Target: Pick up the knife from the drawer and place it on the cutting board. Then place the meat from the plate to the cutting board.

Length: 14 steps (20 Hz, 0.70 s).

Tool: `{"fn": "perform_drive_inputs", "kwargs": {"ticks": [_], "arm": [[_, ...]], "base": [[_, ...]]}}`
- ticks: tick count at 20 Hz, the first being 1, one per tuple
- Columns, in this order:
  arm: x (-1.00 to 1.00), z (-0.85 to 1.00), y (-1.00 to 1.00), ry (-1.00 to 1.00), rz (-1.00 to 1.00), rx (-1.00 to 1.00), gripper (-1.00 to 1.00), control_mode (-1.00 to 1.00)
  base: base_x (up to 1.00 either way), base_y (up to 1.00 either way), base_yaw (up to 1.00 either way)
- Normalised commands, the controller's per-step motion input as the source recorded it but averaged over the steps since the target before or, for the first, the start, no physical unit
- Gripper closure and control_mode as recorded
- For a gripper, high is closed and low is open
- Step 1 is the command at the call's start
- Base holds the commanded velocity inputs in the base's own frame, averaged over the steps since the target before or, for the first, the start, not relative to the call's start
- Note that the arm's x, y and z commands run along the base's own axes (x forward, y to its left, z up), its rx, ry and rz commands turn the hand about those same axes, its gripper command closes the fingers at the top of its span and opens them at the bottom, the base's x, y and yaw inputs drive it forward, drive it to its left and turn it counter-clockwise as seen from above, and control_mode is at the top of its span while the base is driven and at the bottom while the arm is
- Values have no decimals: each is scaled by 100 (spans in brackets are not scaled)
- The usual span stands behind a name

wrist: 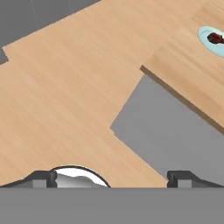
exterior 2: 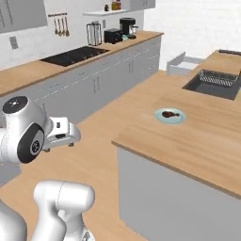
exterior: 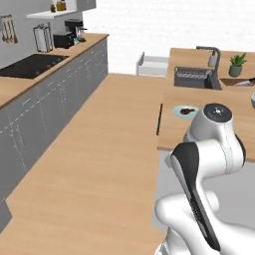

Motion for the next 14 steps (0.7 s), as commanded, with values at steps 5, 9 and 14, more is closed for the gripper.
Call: {"fn": "perform_drive_inputs", "kwargs": {"ticks": [5, 9, 14], "arm": [[0, 0, 0, 0, 0, 0, -100, 100], [0, 0, 0, 0, 0, 0, -100, 100], [0, 0, 0, 0, 0, 0, -100, 100]], "base": [[98, 99, -62], [97, 100, -61], [92, 100, -60]]}}
